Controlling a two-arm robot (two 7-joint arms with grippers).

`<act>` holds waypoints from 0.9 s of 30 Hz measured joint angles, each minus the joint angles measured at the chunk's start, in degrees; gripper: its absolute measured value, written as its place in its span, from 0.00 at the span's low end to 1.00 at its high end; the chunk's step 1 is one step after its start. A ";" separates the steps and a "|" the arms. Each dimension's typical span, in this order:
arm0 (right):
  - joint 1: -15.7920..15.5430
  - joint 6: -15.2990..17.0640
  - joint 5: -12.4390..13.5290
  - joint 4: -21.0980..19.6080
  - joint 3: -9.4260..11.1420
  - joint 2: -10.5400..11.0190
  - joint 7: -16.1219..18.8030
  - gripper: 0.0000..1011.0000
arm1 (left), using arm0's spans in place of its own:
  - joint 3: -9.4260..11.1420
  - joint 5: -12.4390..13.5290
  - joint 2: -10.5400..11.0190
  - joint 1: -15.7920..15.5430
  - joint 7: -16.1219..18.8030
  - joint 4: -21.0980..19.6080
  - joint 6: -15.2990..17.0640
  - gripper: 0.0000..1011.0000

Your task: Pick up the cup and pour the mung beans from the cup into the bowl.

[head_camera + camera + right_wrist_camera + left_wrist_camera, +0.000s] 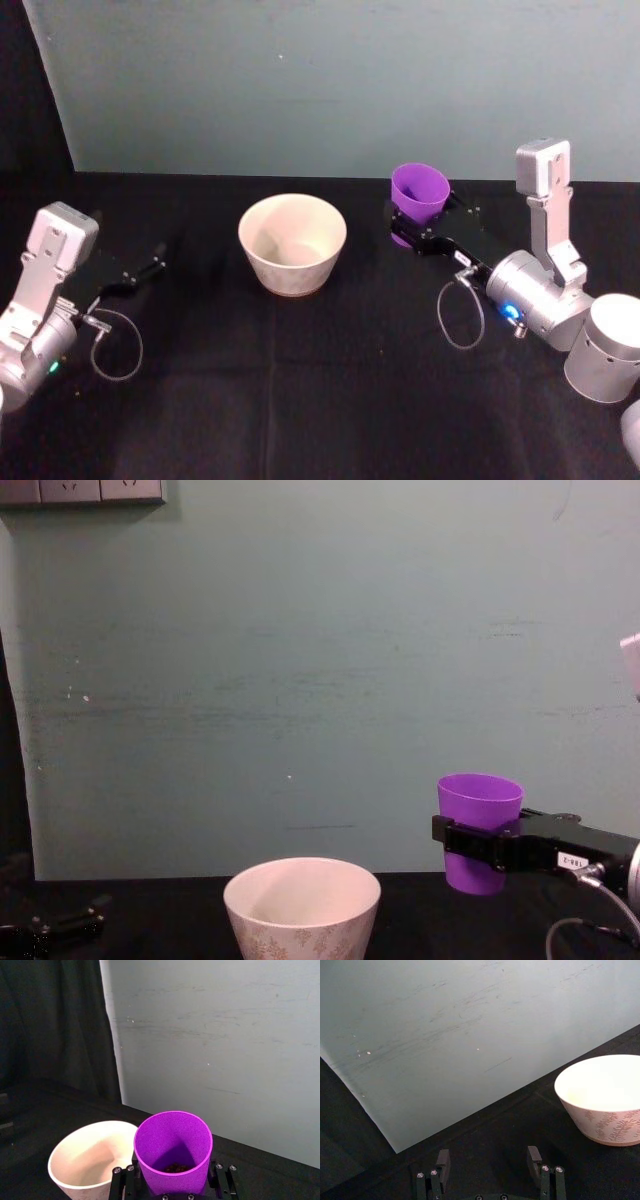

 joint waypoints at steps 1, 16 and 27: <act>0.00 0.00 0.00 0.00 0.00 0.00 0.00 0.72 | 0.00 0.00 0.00 0.00 0.00 0.00 0.00 1.00; 0.00 0.00 0.00 0.00 0.00 0.00 0.00 0.72 | 0.00 0.00 0.00 0.00 0.00 0.00 0.00 1.00; 0.00 0.00 0.00 0.00 0.00 0.00 0.00 0.72 | 0.00 0.00 0.00 0.00 0.00 0.00 0.00 1.00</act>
